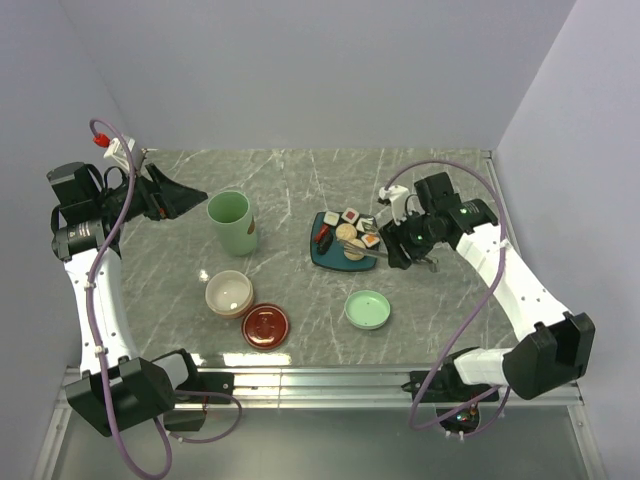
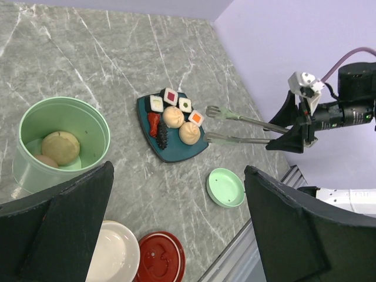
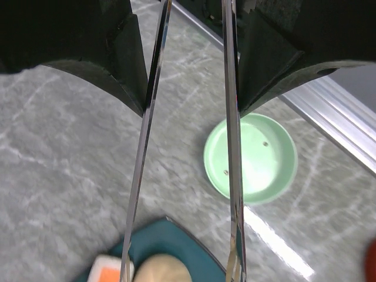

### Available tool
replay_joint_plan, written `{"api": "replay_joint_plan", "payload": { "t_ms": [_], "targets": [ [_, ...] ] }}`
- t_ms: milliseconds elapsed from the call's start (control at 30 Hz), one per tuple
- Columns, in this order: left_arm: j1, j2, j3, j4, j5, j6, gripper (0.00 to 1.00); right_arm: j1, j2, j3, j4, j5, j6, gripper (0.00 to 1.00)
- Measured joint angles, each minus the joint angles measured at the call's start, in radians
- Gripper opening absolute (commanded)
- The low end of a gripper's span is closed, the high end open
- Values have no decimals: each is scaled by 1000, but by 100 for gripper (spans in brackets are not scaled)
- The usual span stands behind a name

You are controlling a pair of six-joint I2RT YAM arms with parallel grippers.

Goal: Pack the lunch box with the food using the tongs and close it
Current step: Pick up the food using the clamp

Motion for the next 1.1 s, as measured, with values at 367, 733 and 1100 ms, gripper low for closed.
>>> {"api": "replay_joint_plan", "payload": {
  "t_ms": [367, 733, 1100],
  "targets": [
    [0, -12, 0, 0, 0, 1, 100, -7, -5, -80, 58, 62, -40, 63],
    [0, -17, 0, -1, -4, 13, 99, -7, 40, -92, 109, 63, -55, 61],
    [0, -17, 0, -30, -12, 52, 99, -7, 92, -93, 111, 50, -66, 61]
  ]
}}
